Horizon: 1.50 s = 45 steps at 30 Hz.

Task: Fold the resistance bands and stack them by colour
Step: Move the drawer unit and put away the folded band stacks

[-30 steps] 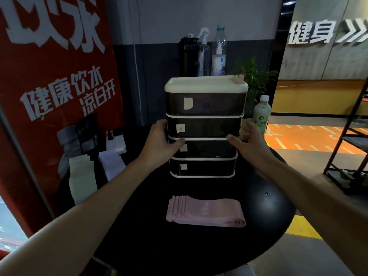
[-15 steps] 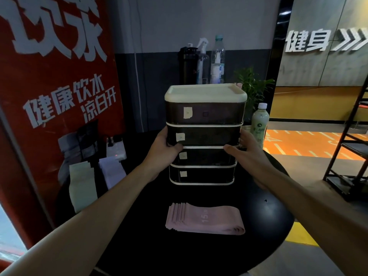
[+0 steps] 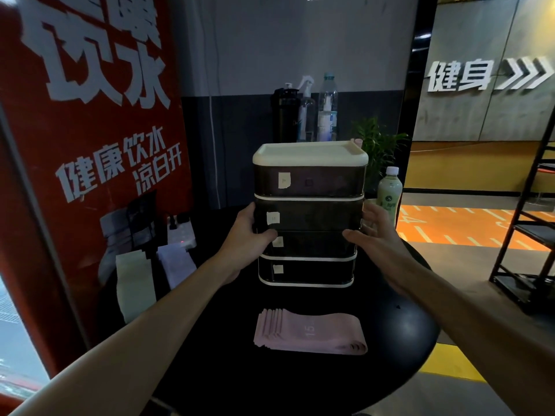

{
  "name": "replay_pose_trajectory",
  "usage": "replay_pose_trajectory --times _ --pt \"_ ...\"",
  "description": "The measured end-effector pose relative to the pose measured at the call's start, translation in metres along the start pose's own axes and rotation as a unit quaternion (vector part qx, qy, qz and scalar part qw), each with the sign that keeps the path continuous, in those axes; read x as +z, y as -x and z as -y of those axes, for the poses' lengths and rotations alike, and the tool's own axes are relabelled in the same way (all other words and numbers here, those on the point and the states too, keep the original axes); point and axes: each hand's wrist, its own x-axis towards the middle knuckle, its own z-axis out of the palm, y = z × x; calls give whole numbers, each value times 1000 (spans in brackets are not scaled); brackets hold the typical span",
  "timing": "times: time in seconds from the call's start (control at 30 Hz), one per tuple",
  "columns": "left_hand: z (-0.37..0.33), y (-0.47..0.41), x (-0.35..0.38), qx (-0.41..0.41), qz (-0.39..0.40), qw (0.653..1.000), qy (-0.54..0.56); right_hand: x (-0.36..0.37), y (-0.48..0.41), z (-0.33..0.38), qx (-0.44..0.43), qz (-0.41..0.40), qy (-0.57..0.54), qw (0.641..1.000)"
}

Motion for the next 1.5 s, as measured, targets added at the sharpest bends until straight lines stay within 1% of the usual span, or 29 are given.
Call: replay_pose_trajectory --times 0.23,0.37,0.57,0.73,0.83,0.97,1.03,1.07,1.1,1.17,1.23,1.3,1.37,1.43,1.5 --pt "1 15 -3 16 9 1000 -15 -2 16 -7 -19 8 0 1000" --pt "4 24 -6 30 -5 999 -21 -4 32 -10 -34 14 11 999" --pt "8 35 -8 25 -32 998 -47 -5 45 -10 -48 6 32 998" --pt "6 42 -11 26 -36 998 -46 -7 51 -8 -40 11 31 999" --pt "6 49 -12 26 -35 998 -46 -9 56 -9 -49 14 37 998" --pt "10 56 -12 7 -69 996 -47 -8 64 -11 -62 15 36 997" --pt "19 62 -9 -13 -102 993 -53 -9 64 -13 -51 -3 25 998" --pt "26 65 -6 -27 -104 993 -57 -10 64 -18 -36 -14 28 999" --pt "33 68 -3 -42 -89 993 -66 -10 63 -22 -15 -19 40 999" --pt "48 74 4 -73 -17 992 -106 -10 64 -36 39 -1 96 995" --pt "59 78 10 -96 69 979 -164 -9 67 -51 85 47 177 979" --pt "64 80 13 -97 125 965 -211 -7 72 -59 111 106 252 955" --pt "65 81 14 -86 150 954 -243 -6 76 -62 115 156 311 931" --pt "64 82 15 -66 165 945 -273 -7 77 -63 93 180 373 905" --pt "64 84 13 -52 176 939 -291 -7 76 -61 69 202 390 896"
